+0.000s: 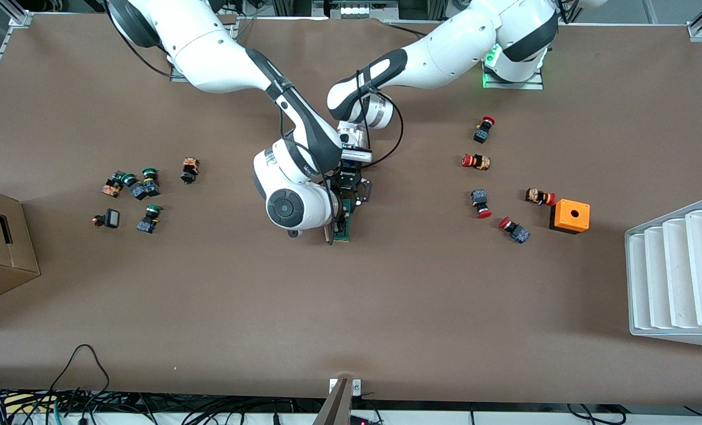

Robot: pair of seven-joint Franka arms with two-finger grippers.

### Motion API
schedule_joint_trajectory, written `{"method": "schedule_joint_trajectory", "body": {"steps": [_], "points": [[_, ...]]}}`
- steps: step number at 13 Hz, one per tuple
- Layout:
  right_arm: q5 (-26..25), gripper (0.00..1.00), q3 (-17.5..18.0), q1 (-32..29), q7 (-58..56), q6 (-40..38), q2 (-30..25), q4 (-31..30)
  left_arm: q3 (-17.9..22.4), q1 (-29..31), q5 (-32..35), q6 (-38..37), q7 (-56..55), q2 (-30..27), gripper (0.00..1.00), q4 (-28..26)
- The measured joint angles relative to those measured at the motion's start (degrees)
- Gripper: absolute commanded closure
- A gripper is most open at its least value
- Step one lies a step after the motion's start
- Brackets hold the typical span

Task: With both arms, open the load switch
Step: 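Push the white handle down with the right gripper toward the switch base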

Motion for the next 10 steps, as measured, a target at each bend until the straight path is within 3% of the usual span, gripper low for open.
{"method": "schedule_joint_trajectory", "body": {"steps": [10], "points": [[-1.0,0.70,0.1,0.6,0.0,2.7,-0.1,-3.1,0.0,0.0,0.0,0.0,0.0,0.0,0.59,0.0]]}}
